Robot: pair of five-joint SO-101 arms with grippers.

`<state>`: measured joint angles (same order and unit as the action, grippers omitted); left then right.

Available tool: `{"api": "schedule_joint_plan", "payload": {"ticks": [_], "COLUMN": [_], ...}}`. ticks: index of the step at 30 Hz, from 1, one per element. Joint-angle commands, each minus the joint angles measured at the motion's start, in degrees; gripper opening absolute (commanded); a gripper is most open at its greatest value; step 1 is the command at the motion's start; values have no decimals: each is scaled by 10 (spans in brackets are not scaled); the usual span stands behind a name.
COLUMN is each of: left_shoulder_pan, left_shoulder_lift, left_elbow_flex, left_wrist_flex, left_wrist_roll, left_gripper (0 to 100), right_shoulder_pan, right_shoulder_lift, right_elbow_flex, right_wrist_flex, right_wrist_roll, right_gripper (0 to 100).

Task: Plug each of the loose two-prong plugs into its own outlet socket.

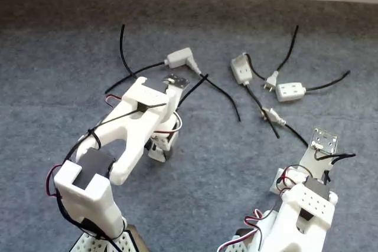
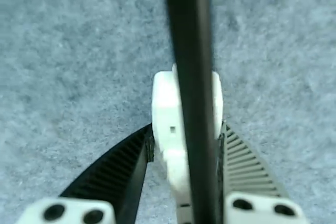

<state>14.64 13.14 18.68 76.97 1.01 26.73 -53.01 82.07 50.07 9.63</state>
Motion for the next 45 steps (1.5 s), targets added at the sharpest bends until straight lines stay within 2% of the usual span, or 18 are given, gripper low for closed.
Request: {"api": "schedule_joint_plan", "payload": {"ticks": [1,8,14,21,27,30,34,39,43,45], "left_shoulder_pan": [-7,-13,-13,-17,-45,-67,-98,-120,-129,-133], "left_shoulder_lift": [6,73,58,-35,-46,-17,65,204,324,386], "left_elbow_flex": [1,-58,-77,-186,-346,-432,-559,-735,-864,-912], "left_wrist_flex": [-42,-17,-11,84,114,104,43,-31,-71,-99], "left_wrist_roll": [1,2,-1,0,0,-1,-1,-2,-4,-31], "left_gripper": [190,174,10,24,24,25,25,30,101,95], "right_shoulder_pan": [1,1,1,1,1,1,1,1,1,1], "right_shoulder_lift": [-9,-9,-9,-9,-9,-9,-8,-8,-8,-8], "right_elbow_flex": [0,0,0,0,0,0,0,0,0,0], "right_wrist_flex": [-7,-7,-7,-7,-7,-7,-7,-7,-7,-7], "right_wrist_roll": [1,1,1,1,1,1,1,1,1,1], "right_gripper": [9,9,9,9,9,9,9,9,9,9]}}
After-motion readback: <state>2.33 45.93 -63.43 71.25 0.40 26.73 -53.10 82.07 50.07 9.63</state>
